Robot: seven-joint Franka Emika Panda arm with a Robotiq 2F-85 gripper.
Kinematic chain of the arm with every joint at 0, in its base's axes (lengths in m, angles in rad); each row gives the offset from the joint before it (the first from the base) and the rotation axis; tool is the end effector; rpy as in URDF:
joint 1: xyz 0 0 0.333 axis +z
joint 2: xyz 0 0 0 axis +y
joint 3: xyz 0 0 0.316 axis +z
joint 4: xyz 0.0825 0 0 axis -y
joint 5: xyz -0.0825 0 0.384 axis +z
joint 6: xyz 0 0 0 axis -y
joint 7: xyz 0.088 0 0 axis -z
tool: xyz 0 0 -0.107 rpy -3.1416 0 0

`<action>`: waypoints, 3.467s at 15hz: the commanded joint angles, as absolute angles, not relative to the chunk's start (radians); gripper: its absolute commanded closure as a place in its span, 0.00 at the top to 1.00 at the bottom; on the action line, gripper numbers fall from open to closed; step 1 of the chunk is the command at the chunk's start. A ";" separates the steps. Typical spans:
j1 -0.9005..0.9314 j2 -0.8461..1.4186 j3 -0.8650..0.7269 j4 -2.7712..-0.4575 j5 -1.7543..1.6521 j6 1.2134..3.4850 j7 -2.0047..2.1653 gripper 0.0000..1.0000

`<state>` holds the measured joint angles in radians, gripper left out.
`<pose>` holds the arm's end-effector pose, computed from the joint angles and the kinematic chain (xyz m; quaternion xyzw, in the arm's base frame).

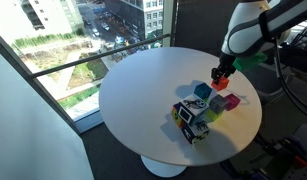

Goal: Put the orange block on the table

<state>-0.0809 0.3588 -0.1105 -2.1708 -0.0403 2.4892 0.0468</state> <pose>0.5499 -0.1067 0.2237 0.9944 -0.0995 -0.0216 0.0299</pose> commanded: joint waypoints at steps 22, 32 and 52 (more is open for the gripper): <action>-0.118 0.446 -0.082 -2.216 0.001 2.670 -0.013 0.29; -0.129 0.486 -0.075 -2.170 0.011 2.675 -0.025 0.29; -0.153 0.431 -0.085 -2.165 0.018 2.583 -0.049 1.00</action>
<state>-0.1406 0.4706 -0.0862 -2.1689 0.0078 2.6380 -0.0278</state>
